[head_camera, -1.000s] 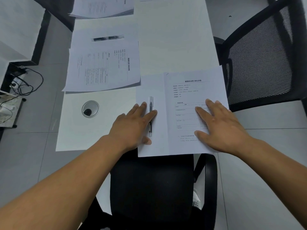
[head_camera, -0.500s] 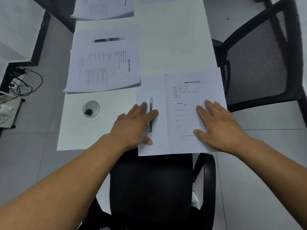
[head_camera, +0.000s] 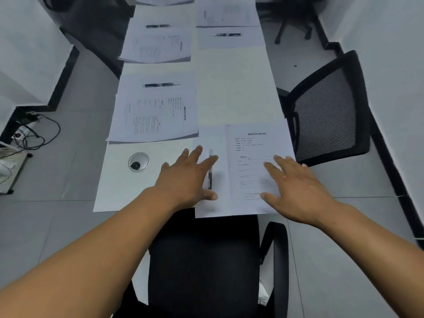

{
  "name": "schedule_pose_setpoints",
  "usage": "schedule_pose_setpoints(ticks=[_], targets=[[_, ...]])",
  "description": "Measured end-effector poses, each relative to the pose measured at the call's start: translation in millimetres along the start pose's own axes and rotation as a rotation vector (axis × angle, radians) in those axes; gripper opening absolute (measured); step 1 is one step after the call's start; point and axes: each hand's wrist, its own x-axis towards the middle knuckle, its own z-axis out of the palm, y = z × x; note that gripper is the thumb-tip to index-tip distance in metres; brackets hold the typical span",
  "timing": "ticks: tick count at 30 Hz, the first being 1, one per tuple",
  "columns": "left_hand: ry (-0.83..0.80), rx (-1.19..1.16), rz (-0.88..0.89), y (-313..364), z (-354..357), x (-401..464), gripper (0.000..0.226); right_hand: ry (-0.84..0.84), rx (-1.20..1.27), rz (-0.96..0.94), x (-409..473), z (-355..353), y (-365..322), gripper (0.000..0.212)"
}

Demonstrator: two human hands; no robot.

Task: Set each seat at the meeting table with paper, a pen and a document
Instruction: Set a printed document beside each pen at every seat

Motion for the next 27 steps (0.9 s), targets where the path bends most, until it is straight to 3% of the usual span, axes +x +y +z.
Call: schedule_pose_setpoints(ticks=[12, 20, 27], targets=[[0.112, 0.121, -0.121, 6, -60, -136, 0.099, 0.182, -0.082, -0.205, -89, -66, -69, 0.084], [0.175, 0.100, -0.233, 39, -47, -245, 0.097, 0.231, -0.071, -0.355, -171, -66, -98, 0.082], [0.197, 0.065, -0.324, 22, -38, -314, 0.096, 0.264, -0.090, -0.463, -205, -75, -160, 0.079]])
